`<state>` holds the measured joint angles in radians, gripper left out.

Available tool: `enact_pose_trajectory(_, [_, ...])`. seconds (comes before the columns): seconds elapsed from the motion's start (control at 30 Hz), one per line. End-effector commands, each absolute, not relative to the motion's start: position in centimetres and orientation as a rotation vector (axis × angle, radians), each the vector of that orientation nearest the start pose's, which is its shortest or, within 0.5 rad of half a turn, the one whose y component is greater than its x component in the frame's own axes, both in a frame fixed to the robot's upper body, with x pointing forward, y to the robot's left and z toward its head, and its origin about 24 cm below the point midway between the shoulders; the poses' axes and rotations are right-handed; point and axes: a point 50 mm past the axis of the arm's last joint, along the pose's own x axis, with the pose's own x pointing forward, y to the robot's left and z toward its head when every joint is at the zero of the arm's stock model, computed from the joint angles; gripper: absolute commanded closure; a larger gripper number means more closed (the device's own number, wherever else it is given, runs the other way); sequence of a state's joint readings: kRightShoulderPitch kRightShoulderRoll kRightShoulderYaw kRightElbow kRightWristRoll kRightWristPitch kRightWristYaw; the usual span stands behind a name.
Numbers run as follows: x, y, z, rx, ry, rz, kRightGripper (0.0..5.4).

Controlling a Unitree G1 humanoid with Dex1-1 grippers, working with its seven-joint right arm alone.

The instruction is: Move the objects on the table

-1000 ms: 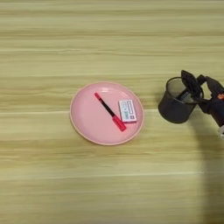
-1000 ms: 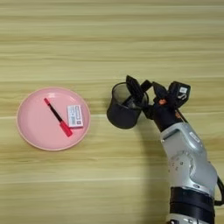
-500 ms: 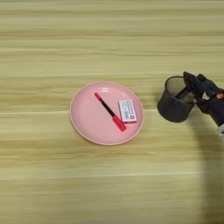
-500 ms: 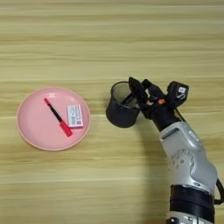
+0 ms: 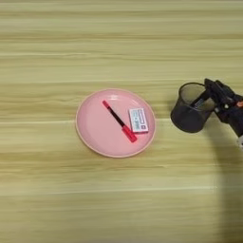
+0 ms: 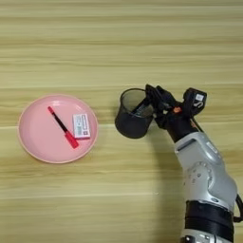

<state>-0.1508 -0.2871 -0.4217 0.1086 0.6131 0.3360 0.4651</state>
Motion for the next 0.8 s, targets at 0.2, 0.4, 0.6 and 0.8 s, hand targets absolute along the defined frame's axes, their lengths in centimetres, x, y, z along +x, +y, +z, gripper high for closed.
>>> enact_pose_trajectory(0.2, [27.4,-26.5,11.2,0.37,-0.142,0.208,4.21])
enact_pose_trajectory(0.4, [27.3,-26.5,11.5,0.366,-0.153,0.208,4.21])
enact_pose_trajectory(0.6, [27.1,-26.5,12.0,0.362,-0.175,0.213,4.21])
enact_pose_trajectory(0.8, [26.8,-26.5,13.0,0.34,-0.208,0.213,4.21])
